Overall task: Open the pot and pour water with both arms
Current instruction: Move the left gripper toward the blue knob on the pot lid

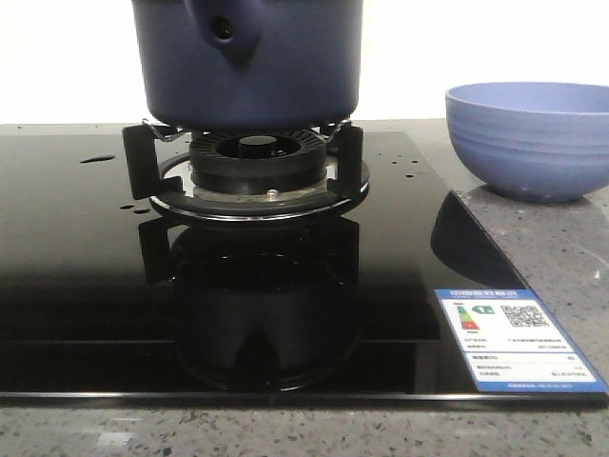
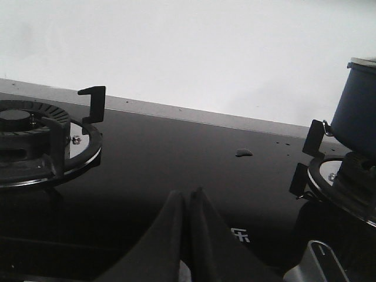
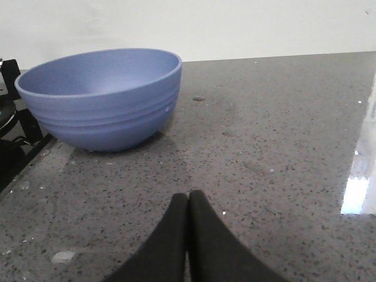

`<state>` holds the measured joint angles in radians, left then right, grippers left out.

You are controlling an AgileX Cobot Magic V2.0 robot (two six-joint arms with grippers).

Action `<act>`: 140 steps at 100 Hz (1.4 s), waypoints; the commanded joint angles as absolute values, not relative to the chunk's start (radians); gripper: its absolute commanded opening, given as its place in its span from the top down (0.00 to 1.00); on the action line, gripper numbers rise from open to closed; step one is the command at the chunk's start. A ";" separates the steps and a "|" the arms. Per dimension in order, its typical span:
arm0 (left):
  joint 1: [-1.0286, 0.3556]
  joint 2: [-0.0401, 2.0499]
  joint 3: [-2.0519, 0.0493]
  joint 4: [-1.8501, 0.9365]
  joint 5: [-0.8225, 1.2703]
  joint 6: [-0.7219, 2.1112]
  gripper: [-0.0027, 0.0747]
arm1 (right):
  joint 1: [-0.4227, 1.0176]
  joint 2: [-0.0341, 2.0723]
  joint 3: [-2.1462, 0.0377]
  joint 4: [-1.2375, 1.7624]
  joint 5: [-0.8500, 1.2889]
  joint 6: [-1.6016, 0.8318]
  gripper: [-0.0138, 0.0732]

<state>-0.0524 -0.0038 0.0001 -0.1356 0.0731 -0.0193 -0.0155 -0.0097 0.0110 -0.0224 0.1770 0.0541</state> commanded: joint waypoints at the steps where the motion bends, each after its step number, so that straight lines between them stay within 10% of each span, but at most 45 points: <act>1: -0.051 -0.030 0.035 -0.136 -0.006 -0.031 0.99 | -0.014 -0.027 0.037 -0.031 0.103 0.051 0.89; 99: -0.051 -0.030 0.034 -0.140 -0.017 -0.031 0.99 | -0.014 -0.027 0.037 0.025 0.094 0.051 0.89; 140: -0.051 -0.030 0.034 -0.572 -0.043 -0.031 0.99 | -0.014 -0.027 0.036 0.491 0.027 0.051 0.89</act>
